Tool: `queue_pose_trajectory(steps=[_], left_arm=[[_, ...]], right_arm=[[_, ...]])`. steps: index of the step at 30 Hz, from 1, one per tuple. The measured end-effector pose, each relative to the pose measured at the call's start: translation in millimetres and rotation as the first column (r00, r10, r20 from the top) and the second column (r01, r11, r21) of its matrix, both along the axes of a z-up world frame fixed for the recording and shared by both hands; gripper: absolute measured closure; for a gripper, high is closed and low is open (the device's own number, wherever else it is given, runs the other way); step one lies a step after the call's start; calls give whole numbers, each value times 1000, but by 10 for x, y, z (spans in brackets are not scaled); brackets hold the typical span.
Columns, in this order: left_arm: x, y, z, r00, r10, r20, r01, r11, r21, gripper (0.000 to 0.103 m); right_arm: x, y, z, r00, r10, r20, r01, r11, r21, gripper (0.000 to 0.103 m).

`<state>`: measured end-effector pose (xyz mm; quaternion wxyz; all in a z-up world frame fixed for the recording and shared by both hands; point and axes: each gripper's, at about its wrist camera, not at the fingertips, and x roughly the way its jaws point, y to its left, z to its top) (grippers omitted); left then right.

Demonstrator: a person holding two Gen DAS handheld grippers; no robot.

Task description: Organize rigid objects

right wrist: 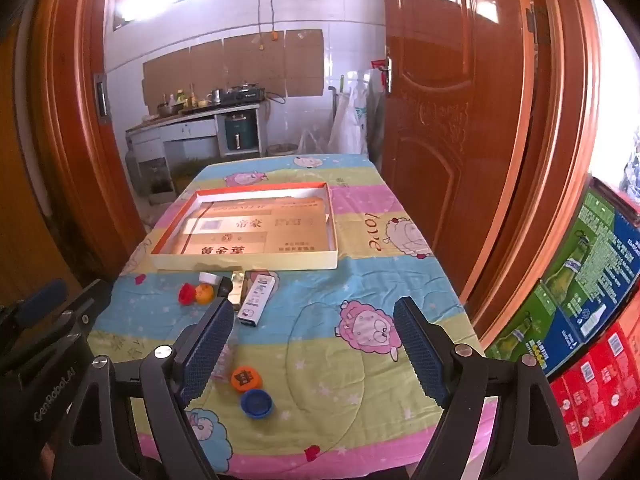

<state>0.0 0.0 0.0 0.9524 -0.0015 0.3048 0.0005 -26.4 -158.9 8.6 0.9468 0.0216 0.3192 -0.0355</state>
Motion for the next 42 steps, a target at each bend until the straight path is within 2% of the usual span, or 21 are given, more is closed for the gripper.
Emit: queue_pose_trajectory(steps=[14,42], left_arm=[[10,-92,-67,1000,20,-22,-20,1000,0,51],[-3,60,-98,999,33,-22,-34,999,-4,51]], right_arm=[[-30,-39,7,1000,3,-1,-3,1000,2,20],[-14,-6,-60,1000,25,-2,-25,1000,-6,20]])
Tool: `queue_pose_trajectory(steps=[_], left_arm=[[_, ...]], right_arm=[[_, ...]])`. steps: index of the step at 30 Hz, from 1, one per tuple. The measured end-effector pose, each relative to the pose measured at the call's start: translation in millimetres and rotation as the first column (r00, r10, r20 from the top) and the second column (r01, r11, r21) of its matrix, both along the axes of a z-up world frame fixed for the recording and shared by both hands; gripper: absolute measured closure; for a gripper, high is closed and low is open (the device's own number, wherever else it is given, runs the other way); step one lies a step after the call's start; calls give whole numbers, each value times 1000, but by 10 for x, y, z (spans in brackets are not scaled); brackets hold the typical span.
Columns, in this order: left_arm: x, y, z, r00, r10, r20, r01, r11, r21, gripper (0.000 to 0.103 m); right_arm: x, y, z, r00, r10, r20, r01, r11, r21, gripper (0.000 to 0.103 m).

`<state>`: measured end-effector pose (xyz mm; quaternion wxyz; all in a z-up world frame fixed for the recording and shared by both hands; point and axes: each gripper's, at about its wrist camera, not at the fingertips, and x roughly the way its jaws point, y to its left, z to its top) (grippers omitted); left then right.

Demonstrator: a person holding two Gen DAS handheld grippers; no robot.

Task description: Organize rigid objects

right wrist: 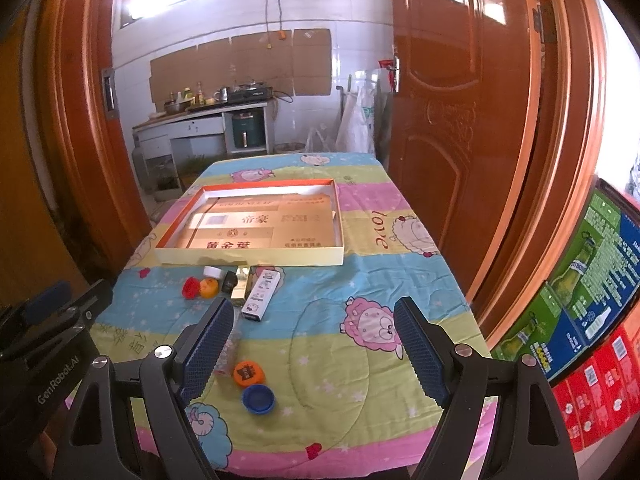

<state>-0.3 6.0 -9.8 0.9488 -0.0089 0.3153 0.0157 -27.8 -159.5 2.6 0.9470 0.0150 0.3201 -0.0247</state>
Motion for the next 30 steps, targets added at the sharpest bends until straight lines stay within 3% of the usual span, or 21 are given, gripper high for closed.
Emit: queue_pose_trajectory(steps=[30], left_arm=[[8,5,-37,1000,-6,-15,6,1000,-2,51]], right_arm=[[-12,28,8,1000,9,7,-9,1000,-6,20]])
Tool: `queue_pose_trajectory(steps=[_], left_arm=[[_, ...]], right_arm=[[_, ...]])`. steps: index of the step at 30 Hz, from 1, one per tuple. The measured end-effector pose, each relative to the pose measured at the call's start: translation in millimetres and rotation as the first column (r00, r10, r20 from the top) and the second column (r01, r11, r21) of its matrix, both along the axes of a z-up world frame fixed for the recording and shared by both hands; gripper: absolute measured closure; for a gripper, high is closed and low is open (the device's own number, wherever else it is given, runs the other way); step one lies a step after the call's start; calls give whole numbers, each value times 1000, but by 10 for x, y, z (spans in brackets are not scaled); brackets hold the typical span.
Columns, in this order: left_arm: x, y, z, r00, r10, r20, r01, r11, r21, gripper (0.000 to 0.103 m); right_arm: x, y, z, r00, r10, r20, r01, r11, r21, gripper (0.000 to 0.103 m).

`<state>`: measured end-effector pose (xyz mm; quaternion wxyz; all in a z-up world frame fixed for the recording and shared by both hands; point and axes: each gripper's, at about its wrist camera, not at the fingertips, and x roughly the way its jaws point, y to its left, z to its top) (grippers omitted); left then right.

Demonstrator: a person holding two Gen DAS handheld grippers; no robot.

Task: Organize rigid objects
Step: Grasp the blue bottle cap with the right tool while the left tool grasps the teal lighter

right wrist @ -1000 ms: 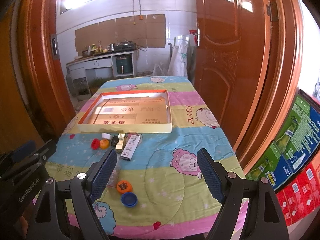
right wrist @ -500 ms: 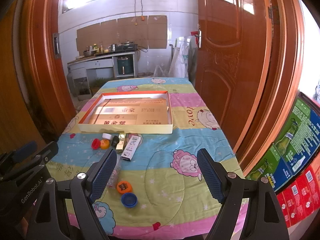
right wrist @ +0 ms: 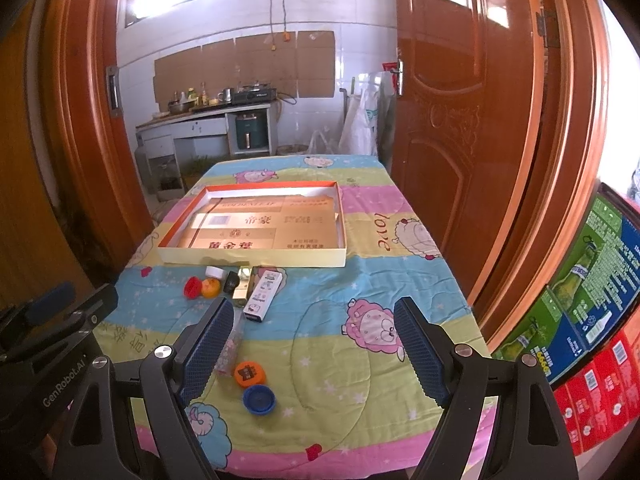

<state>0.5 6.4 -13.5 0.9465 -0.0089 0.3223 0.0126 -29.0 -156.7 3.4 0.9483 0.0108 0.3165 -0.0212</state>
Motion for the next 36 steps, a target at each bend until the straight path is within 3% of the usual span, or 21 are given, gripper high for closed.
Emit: queue_pose_trajectory(steps=[23,26,31,36], left_arm=[[69,81,-96,1000,2,-24,-3,1000,-6,51],[81,123,-161,999,-12,-30,12,1000,-12,51],[135,135,-425,994,-83,-68,81,996,-32,51],[220,62,-750,982,-131,-133,128,991,-30,51]], right_arm=[[26,-51,-59,1000,2,-3,-2,1000,3,20],[24,-77,-153,999,37,-11,-37,999,3,20],[-12,-4,-533,977,202,-73,-199,979,42,20],[33,42,-829,959,248,-137,-241,968,67,20]])
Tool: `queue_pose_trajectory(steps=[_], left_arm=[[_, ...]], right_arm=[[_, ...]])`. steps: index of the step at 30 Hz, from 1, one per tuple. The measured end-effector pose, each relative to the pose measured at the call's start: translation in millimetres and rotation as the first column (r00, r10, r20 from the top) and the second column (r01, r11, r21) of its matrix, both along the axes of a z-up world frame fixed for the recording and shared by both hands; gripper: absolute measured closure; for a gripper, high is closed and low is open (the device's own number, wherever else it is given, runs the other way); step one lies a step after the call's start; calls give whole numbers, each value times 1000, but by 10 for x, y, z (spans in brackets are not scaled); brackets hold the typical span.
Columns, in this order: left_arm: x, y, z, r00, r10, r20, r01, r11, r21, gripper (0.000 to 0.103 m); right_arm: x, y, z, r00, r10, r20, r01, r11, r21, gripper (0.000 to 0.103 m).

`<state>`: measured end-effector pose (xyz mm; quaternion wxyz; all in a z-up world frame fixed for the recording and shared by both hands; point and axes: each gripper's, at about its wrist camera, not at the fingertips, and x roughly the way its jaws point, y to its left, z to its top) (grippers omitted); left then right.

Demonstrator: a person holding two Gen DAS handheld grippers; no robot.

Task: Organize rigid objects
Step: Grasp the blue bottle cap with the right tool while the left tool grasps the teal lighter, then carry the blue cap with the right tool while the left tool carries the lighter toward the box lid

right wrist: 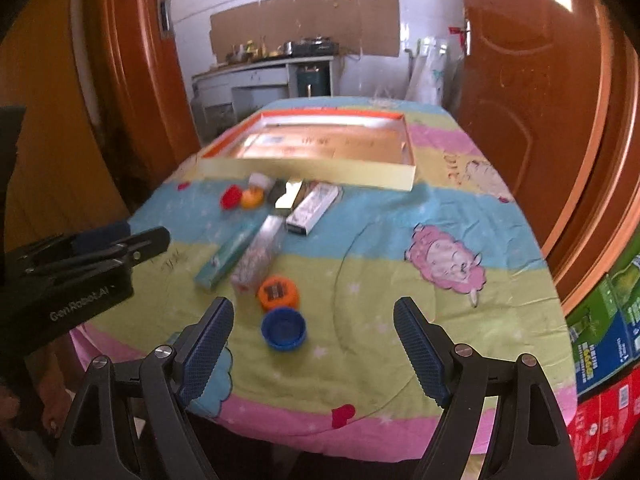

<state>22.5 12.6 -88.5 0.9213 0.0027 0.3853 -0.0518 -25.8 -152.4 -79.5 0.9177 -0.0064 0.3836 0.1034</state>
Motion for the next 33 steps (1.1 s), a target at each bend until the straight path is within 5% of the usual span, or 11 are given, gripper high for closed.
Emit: queue_pose_trajectory(steps=[11,13,15,24,30,33], left_arm=[[242,-141,-342,987,-125,-102,123,992,-23,54],[277,-164,-379,984,-142,-109,141,990,-16,54],[333,-188,-425,977,-174,-123,172,985,-28,54],[509,-258,-465,974,-206,-97,209,978,26,55],[571,-252,-460,980,-181,-81,183,983,24,79],[599,-246,-456,981,-175,-85,177,984,19,80]], right_arm=[[100,99,-284,996,64,-58,-65,998,-19,22],[126,102,-314,995,70,-66,-71,997,-19,28],[162,109,-355,993,81,-87,-82,997,-8,51],[218,161,-385,991,99,-86,-103,994,-37,71],[232,163,-385,991,107,-81,-110,993,-32,72],[228,130,-381,991,108,-83,-109,994,-17,72]])
